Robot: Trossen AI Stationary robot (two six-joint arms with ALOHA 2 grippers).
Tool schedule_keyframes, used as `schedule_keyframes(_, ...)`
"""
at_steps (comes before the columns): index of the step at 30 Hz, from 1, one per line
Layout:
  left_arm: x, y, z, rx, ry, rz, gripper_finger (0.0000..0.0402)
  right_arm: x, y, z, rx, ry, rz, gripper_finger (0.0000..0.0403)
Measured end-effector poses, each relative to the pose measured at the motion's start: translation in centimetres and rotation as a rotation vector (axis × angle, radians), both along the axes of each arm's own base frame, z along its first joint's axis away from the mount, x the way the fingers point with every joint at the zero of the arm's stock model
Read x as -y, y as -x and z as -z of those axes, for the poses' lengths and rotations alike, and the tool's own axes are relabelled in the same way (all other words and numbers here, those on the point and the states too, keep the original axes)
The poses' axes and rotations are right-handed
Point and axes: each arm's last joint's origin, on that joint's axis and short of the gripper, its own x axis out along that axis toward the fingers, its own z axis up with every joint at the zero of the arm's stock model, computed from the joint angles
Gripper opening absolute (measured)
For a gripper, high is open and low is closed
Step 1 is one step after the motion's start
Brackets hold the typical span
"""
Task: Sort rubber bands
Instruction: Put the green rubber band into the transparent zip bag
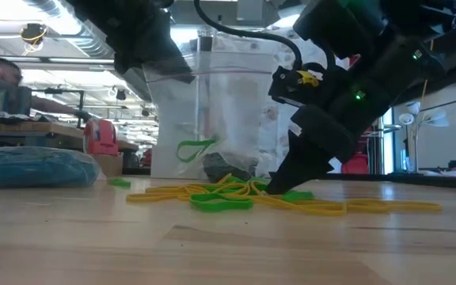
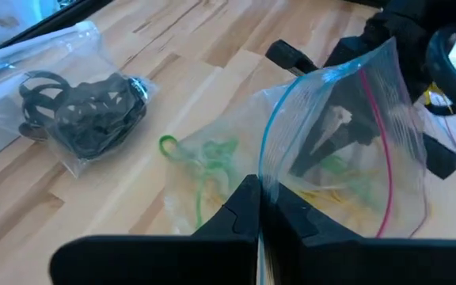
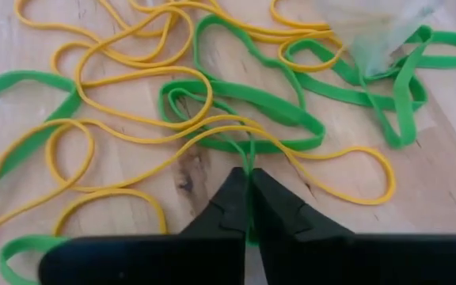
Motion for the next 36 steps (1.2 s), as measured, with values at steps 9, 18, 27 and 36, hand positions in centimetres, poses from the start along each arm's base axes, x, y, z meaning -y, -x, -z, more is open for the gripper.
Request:
schedule_keyframes(9, 0.1, -0.1, 0.4, -0.018, 0.002, 0.014, 0.0000, -0.1, 0.0, -0.3, 0.029, -0.046, 0.027, 0.0002)
schedule_keyframes(18, 0.1, -0.1, 0.4, -0.020, 0.009, 0.015, 0.0000, -1.0, 0.3, -0.5, 0.038, -0.007, 0.021, 0.0001)
schedule_keyframes(27, 0.3, -0.1, 0.5, -0.024, 0.006, 0.021, 0.0000, -1.6, 1.4, -2.0, 0.030, 0.012, 0.038, 0.0000)
schedule_keyframes(36, 0.2, -0.1, 0.4, -0.021, 0.009, 0.017, 0.0000, -1.5, 1.6, -4.6, 0.113, -0.030, 0.057, 0.0000)
